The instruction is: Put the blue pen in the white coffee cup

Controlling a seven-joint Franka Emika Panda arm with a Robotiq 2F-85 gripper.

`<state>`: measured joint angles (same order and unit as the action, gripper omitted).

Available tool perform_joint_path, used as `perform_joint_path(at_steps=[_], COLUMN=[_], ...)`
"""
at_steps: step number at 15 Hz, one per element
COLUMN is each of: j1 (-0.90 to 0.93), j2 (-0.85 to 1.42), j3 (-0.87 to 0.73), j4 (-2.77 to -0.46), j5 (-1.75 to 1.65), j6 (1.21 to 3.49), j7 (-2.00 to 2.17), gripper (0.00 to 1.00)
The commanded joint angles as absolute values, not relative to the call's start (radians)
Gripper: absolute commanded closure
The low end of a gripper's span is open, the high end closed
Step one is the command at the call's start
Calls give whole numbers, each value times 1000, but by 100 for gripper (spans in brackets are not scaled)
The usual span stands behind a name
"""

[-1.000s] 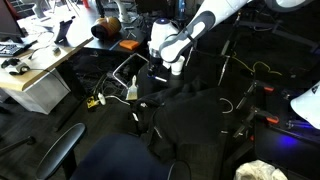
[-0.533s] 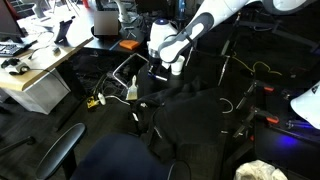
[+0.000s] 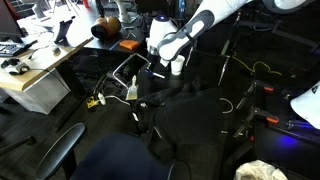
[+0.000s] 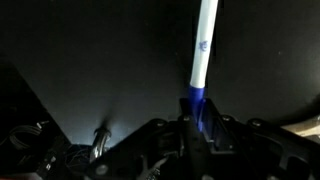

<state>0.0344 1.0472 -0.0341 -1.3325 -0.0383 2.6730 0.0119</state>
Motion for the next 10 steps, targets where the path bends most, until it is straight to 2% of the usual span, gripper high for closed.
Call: perform_joint_path(at_steps=[1,10], j1=[64,145], j2=[921,597], j3=[-57,-106], j4=[-1468,-1805], j5=[-39,-65], j6=[2754,2809], j7=[70,136], gripper=[96,96])
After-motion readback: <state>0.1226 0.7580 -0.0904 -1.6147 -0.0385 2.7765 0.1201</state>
